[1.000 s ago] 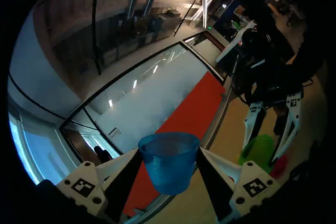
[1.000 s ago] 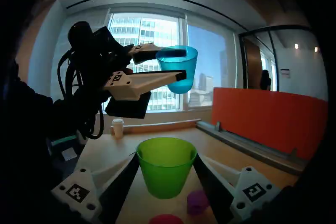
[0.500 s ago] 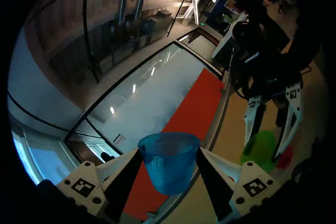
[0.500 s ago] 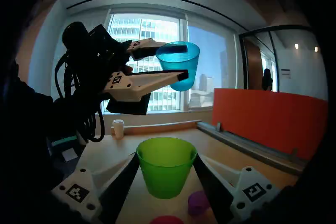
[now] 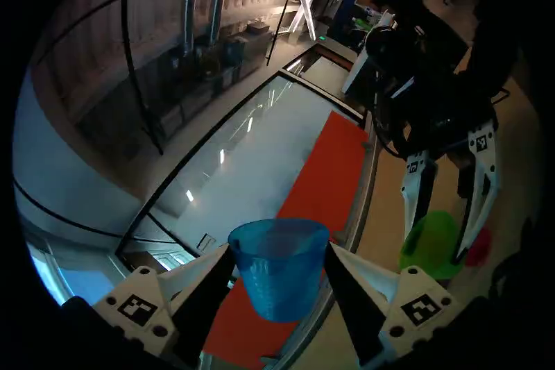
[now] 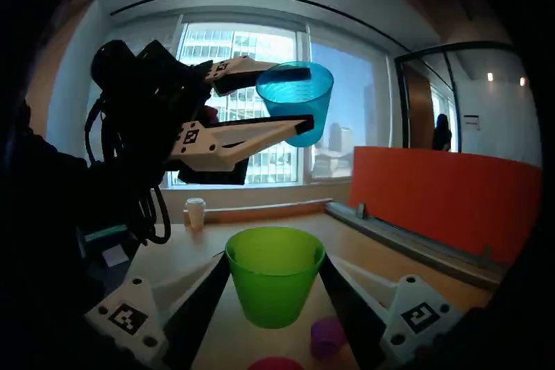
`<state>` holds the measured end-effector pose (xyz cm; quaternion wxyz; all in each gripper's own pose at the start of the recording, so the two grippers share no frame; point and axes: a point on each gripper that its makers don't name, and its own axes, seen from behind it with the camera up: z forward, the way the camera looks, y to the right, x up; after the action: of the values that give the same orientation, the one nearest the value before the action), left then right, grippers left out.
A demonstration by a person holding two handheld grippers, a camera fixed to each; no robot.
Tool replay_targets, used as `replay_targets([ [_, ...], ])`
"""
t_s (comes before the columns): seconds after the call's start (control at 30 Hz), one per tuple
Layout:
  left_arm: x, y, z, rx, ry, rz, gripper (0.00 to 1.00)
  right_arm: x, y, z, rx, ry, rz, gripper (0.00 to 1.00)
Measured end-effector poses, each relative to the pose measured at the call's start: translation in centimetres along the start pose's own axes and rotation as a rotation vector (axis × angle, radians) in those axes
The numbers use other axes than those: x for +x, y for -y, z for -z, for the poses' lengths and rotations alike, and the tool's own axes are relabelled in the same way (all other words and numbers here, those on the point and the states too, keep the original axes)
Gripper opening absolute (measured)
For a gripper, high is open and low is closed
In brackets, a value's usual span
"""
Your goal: Pour water
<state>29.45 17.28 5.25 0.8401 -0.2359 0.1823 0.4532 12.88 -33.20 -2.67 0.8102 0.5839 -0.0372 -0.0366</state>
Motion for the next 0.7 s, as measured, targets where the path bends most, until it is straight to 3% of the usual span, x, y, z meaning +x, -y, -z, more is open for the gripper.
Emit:
replay_targets([
  [0.7,0.78,-0.07,-0.14,0.011,-0.006,-0.110,0.86,-0.09,-0.50,0.12,-0.006,-0.001,-0.002,0.91],
])
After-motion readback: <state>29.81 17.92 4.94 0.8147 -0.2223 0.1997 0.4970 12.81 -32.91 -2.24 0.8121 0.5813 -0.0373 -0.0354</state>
